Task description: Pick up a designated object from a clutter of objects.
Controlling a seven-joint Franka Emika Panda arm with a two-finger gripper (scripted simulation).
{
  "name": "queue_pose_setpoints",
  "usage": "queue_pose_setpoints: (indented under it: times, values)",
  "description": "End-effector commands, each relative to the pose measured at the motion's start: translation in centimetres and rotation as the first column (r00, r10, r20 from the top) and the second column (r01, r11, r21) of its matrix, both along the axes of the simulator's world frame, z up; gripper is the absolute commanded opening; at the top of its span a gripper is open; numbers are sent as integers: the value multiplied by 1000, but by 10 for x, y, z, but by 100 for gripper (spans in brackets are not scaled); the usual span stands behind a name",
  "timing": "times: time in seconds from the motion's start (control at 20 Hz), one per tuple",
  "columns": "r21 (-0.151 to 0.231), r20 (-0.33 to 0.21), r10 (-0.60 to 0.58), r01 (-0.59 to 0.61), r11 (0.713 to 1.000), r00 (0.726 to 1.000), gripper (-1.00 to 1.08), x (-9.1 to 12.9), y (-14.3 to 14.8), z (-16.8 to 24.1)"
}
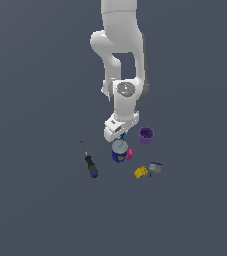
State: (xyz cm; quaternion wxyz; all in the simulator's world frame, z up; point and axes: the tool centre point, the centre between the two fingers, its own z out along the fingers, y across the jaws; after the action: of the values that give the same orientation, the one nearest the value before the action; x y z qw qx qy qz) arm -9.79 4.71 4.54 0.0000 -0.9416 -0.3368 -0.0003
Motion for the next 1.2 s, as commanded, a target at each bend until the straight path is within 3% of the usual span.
queue_pose_setpoints:
  times: [0.0,0.55,1.15]
  values:
    - [0,0,0,0,1000,1000,-100,0,0,1]
    - [0,0,0,0,1000,1000,-100,-3,-6,34]
    - [2,0,1,-1,1000,1000,-100,-9,-19,124]
